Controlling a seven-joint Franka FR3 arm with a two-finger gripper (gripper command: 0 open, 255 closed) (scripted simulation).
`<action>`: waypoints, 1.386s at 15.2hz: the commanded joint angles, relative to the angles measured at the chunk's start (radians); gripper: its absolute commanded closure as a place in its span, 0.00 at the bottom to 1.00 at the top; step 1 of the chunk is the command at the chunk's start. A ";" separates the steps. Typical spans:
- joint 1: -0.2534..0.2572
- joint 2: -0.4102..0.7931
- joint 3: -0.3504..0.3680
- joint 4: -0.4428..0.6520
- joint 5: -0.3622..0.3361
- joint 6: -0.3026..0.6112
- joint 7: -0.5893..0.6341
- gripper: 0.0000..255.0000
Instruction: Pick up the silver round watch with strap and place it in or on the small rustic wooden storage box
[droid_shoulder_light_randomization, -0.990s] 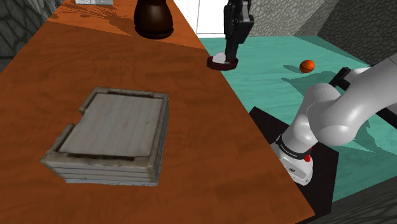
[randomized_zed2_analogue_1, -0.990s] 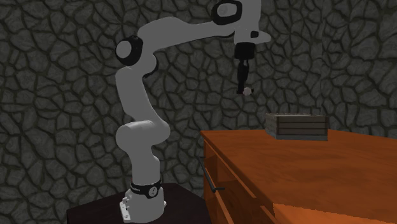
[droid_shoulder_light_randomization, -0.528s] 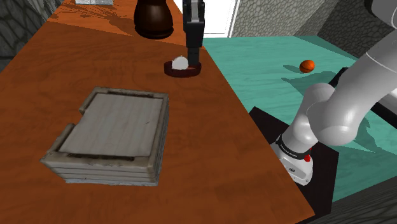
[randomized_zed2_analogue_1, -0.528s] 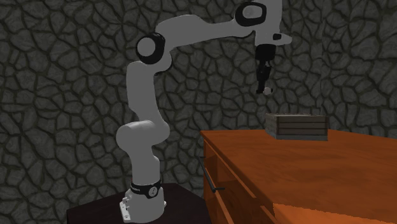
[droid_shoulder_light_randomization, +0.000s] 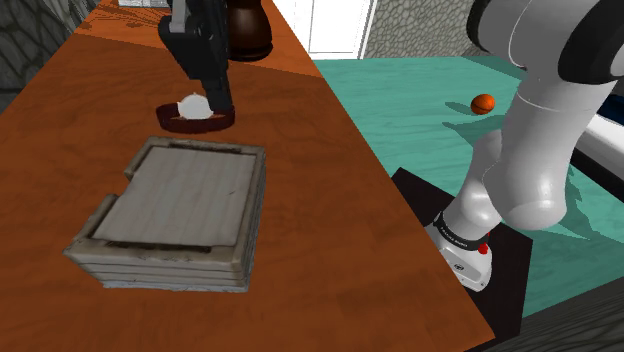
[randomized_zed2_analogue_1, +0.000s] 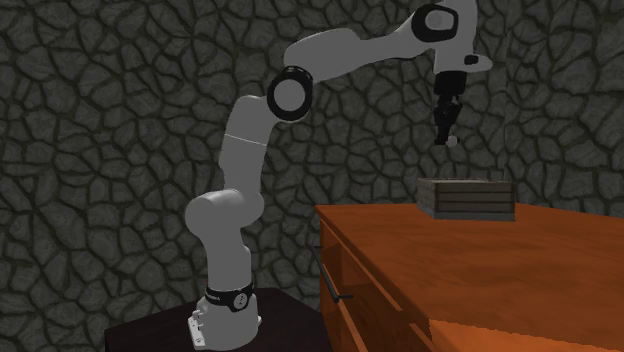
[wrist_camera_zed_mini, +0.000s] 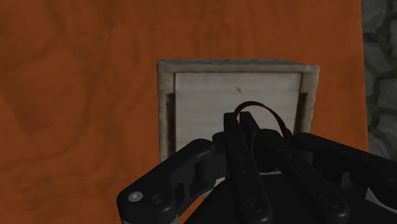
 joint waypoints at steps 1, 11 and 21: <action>0.085 0.181 0.009 0.279 -0.075 -0.103 0.044 1.00; 0.024 0.066 0.005 -0.035 -0.025 0.099 0.022 1.00; -0.006 0.002 0.002 -0.235 0.000 0.236 0.002 1.00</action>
